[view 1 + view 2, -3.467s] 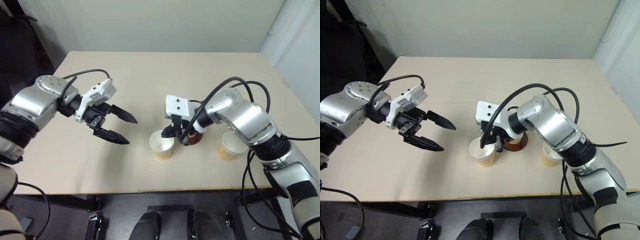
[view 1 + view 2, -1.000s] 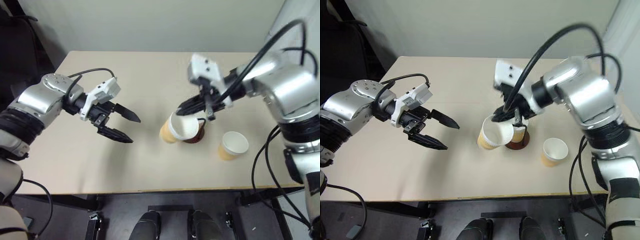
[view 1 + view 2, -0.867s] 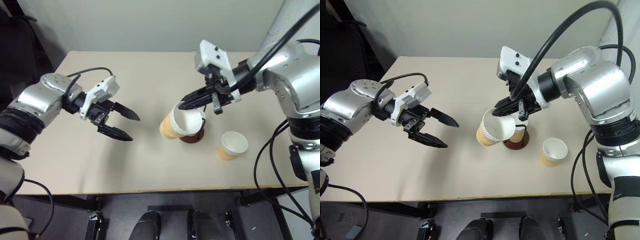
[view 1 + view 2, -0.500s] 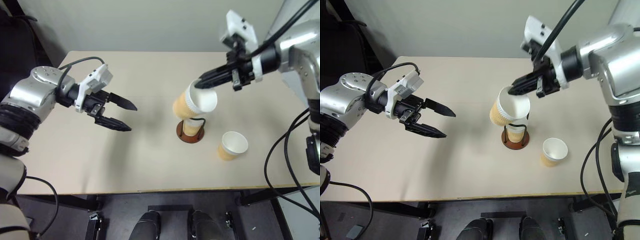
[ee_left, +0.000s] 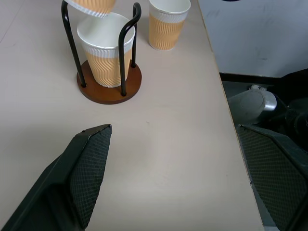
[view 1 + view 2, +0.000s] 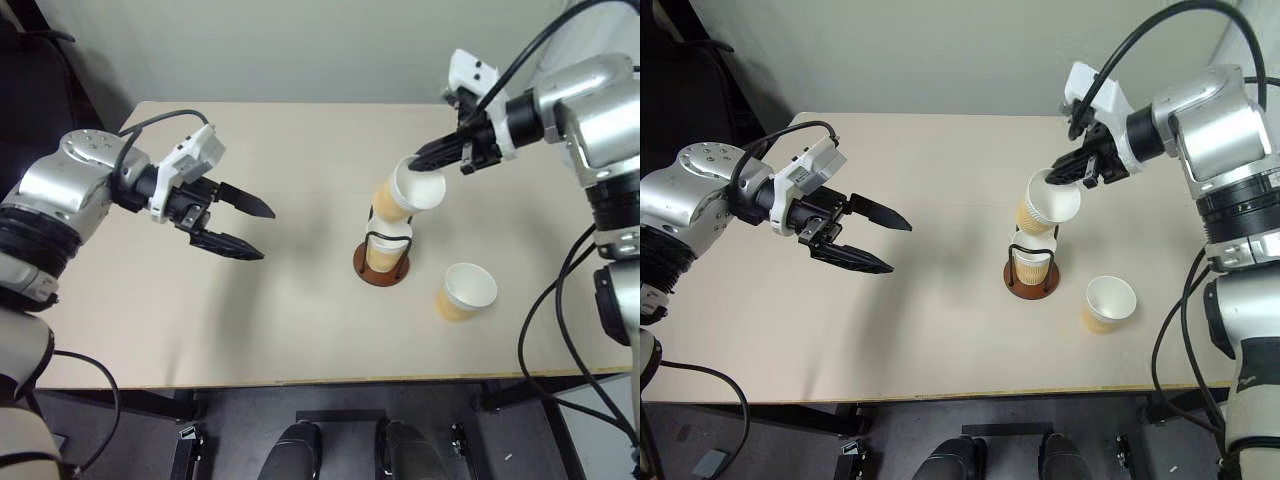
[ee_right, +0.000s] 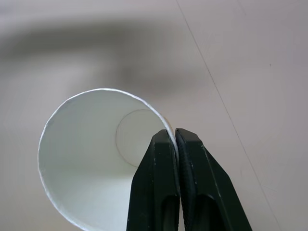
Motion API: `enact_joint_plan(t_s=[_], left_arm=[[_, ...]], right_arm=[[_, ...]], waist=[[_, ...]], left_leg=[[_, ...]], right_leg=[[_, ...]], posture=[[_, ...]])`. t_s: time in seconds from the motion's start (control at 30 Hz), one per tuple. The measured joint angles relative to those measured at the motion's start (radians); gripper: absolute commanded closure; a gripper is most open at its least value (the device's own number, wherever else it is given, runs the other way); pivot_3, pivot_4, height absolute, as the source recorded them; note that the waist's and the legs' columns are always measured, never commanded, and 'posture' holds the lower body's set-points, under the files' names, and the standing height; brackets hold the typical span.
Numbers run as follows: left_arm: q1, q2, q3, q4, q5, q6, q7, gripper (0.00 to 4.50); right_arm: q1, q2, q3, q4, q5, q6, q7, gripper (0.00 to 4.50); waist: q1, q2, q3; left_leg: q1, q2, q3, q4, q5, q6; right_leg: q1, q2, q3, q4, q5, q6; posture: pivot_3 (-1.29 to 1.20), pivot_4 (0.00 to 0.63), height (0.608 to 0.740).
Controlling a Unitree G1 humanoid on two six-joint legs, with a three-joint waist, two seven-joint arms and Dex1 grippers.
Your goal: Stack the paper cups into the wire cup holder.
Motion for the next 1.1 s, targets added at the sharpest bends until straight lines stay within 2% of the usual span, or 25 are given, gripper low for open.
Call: enact_joint_plan(t_s=[0.4,0.73,1.1], left_arm=[[0.007,0.003,0.004,-0.018,0.000,0.006,0.000,0.00],[0.008,0.003,0.004,-0.022,0.000,0.006,0.000,0.00],[0.022,0.015,0.004,-0.037,0.000,0.011,0.000,0.00]], right_arm=[[0.020,0.003,0.001,0.007,-0.062,-0.039,0.082,4.43],[0.037,0.031,0.002,-0.021,-0.096,-0.044,0.094,4.43],[0.074,0.043,0.050,-0.008,-0.159,-0.121,0.145,4.43]], waist=[[0.000,0.000,0.000],[0.000,0.000,0.000],[-0.001,0.000,0.000]], left_leg=[[0.000,0.000,0.000,0.000,0.000,0.000],[0.000,0.000,0.000,0.000,0.000,0.000],[0.000,0.000,0.000,0.001,0.000,0.000]], right_leg=[[0.000,0.000,0.000,0.000,0.000,0.000],[0.000,0.000,-0.001,0.001,0.000,0.000],[0.001,0.000,-0.001,0.001,0.000,0.000]], posture=[[0.00,0.150,0.740],[0.00,0.150,0.740],[0.00,0.150,0.740]])
